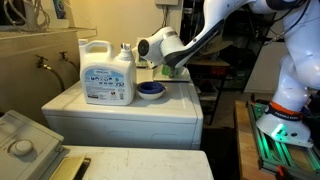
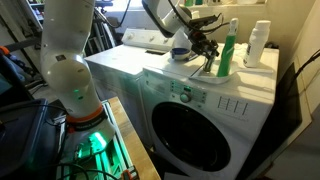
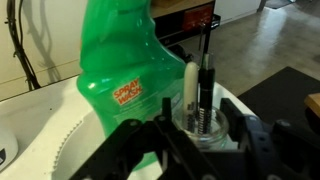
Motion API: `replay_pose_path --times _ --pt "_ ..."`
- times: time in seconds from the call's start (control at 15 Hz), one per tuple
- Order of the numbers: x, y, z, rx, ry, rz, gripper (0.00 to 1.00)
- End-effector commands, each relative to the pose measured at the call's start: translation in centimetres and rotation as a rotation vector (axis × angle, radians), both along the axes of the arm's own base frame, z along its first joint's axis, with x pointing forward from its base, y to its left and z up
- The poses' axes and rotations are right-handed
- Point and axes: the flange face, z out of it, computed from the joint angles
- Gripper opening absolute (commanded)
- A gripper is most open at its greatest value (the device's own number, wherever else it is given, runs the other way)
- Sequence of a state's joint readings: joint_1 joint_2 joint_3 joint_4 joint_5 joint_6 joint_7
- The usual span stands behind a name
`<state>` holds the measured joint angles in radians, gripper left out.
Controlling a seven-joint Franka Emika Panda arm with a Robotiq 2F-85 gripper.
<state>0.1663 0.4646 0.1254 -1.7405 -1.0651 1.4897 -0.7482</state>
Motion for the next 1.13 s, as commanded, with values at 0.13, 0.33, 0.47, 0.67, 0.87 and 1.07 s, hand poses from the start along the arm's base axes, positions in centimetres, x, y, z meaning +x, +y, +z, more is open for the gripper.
replay_pose_path --times 0.13,0.33,0.47,0.67,0.87,1.07 --pt "-1.1 -0.8 -0.2 -0.02 0.001 -0.023 0.84" --pt "-0.7 0.2 2.1 -0.002 -0.048 -0.02 1.0" --pt "-0.7 0.8 4.7 0.011 -0.099 -0.025 1.0" --pt "-1.2 0.8 10.6 0.129 -0.201 -0.083 1.0" --pt "-3.6 0.8 17.5 0.272 -0.278 -0.073 1.0" --pt "-2.7 1.8 19.1 0.268 -0.308 -0.043 1.0"
